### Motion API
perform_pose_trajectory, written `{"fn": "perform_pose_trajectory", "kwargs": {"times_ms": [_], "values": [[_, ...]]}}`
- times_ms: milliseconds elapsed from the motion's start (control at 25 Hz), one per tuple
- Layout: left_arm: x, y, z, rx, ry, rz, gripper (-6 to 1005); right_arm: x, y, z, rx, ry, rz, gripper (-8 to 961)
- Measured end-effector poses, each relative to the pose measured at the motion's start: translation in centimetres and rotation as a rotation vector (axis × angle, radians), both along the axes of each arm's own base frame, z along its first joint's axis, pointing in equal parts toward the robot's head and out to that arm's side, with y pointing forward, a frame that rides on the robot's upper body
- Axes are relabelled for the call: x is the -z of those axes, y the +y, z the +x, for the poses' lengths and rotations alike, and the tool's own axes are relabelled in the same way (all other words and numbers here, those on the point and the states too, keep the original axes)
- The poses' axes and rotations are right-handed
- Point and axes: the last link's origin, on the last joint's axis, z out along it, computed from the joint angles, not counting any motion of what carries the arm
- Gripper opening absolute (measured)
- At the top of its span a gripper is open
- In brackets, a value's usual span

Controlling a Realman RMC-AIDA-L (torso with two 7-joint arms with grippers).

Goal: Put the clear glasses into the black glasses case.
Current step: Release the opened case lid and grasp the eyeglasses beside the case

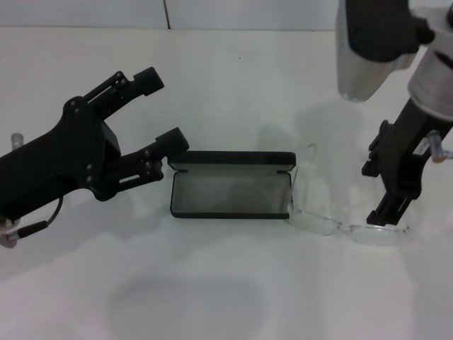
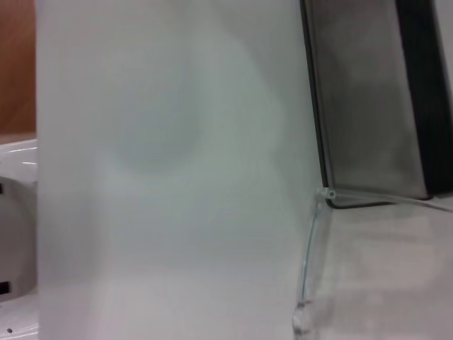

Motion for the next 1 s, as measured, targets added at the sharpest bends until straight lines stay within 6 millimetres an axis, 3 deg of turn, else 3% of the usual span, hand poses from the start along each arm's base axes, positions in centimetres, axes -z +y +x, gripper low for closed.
{"fn": "perform_pose_trajectory", "kwargs": {"times_ms": [680, 1000], "values": [[0.3, 0.3, 0.2, 0.012, 0.017, 0.001, 895, 3.3, 0.0, 2.0, 0.017, 0.018, -0.030, 808], [1.8, 0.8, 1.1, 0.092, 0.192, -0.156, 895, 3.8, 0.1, 2.6, 0.027, 0.004, -0.030, 807]]}}
